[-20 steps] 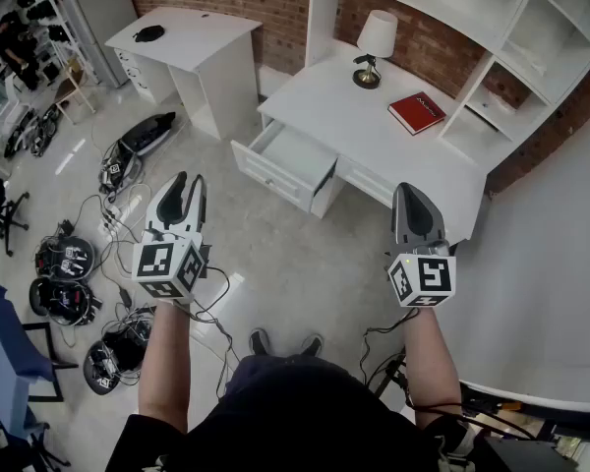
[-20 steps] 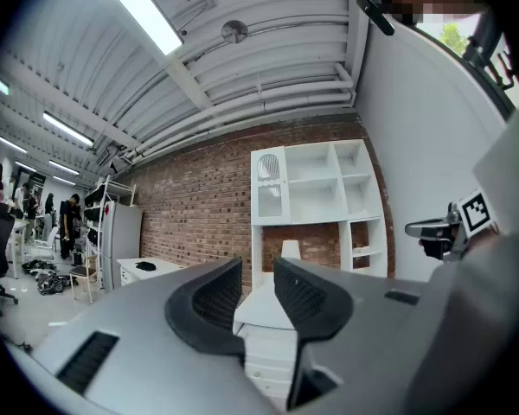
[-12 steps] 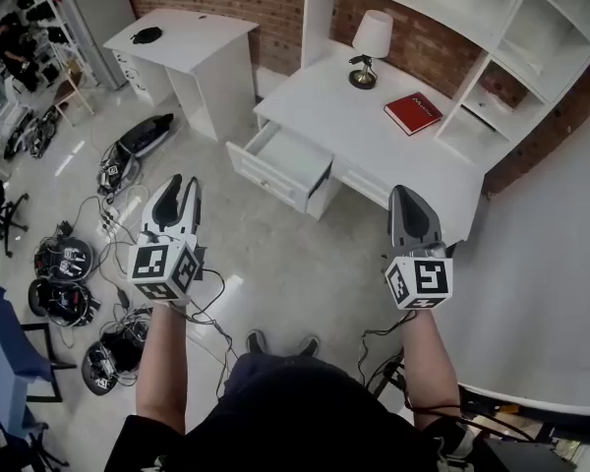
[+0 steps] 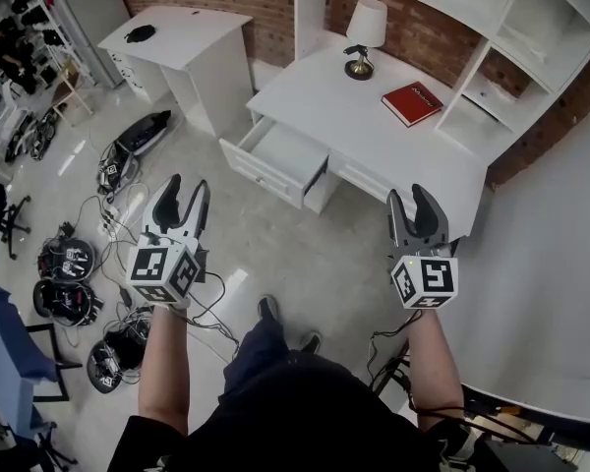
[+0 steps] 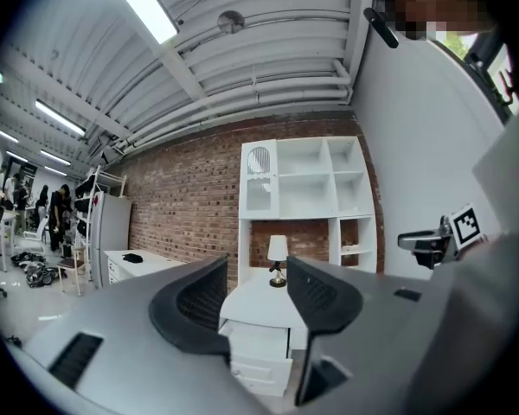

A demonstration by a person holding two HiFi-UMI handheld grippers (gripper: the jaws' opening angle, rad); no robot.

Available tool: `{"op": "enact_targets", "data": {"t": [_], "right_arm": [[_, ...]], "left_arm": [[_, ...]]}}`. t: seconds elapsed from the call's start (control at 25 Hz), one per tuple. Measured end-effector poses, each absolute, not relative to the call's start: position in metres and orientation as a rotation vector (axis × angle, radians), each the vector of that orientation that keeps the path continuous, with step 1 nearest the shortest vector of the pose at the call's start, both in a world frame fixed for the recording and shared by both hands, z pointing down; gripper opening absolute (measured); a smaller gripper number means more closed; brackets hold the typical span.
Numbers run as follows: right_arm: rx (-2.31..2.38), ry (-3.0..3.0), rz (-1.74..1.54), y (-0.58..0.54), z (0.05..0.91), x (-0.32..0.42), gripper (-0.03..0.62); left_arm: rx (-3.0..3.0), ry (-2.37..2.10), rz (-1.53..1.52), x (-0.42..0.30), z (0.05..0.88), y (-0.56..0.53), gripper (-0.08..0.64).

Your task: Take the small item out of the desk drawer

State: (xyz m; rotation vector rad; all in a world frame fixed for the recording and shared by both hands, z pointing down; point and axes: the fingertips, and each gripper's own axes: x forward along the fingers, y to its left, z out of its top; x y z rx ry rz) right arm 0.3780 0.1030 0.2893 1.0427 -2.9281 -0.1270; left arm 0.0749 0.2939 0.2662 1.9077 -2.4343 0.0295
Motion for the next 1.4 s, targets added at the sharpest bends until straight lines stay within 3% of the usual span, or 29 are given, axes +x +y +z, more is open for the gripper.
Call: {"op": "enact_targets", "data": {"t": [0.24,0.8,1.4], "right_arm": [[0.991,-2.937,-0.127,0.067,0.305,0.338,0.192],[0.983,-2.829,-0.102,-0.031,0.322,0.168,0.193],[0.79,-2.767,-0.069,-0.054,0.372,0.049,0.193]], "left_arm": [[1.932,-2.369,0.007,0.039,0.292,0.243,0.23],[1.826,-2.336,0.013,-0.156,0.346,0.144,0.23],[1.748,-2.289,-0.053,-0.239,0.391,0.135,0.229]]}}
